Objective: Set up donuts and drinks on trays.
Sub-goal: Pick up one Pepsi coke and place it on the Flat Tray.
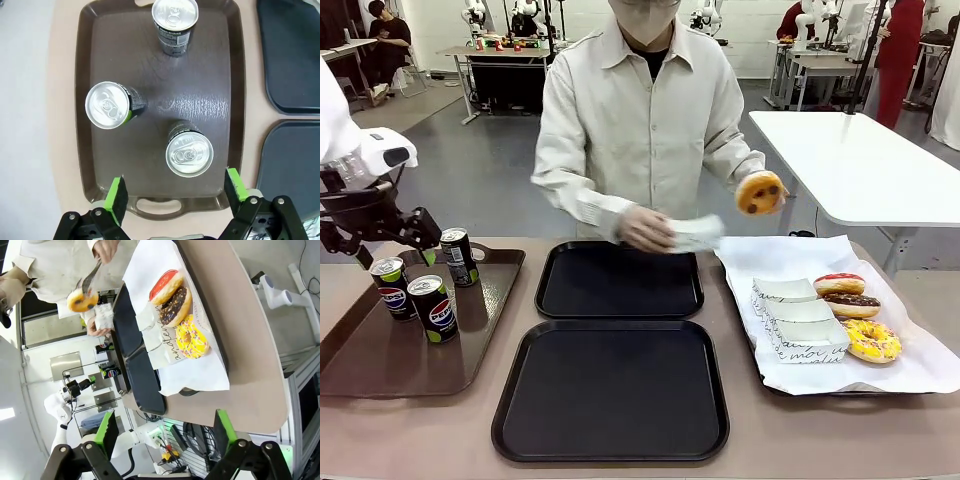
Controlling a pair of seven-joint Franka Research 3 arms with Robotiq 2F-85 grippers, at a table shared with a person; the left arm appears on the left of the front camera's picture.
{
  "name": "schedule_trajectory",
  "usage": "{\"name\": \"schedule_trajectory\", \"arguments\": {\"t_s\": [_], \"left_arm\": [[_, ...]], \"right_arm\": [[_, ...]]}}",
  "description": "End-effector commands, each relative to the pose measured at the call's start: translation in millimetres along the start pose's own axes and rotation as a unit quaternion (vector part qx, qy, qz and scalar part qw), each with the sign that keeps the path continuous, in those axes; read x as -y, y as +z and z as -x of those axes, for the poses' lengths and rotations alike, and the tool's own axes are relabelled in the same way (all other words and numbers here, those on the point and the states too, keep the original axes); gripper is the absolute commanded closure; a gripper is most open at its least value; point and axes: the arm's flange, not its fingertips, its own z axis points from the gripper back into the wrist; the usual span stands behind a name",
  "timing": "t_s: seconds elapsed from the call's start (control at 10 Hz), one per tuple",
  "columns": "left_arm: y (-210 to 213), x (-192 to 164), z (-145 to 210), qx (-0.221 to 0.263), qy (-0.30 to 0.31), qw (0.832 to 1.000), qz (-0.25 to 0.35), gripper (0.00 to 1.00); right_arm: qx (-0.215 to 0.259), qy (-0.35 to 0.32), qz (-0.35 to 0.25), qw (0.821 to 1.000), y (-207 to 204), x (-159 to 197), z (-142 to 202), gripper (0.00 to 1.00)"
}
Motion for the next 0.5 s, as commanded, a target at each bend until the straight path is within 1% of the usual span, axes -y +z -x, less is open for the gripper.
{"name": "schedule_trajectory", "arguments": {"t_s": [0.0,0.1,0.4], "left_arm": [[-0.7,0.5,-1.7,0.010,0.007,1.000,-0.004,0.00],[0.0,0.0,0.0,0.000,0.000,1.000,0.000,0.00],[0.0,0.0,0.0,0.000,0.000,1.000,0.000,0.00]], "right_arm": [[-0.007,-0.004,0.000,1.000,1.6,-0.1,2.2,0.00],[-0.007,-0.004,0.000,1.000,1.6,-0.1,2.2,0.00],[-0.007,-0.004,0.000,1.000,1.6,-0.1,2.2,0.00]]}}
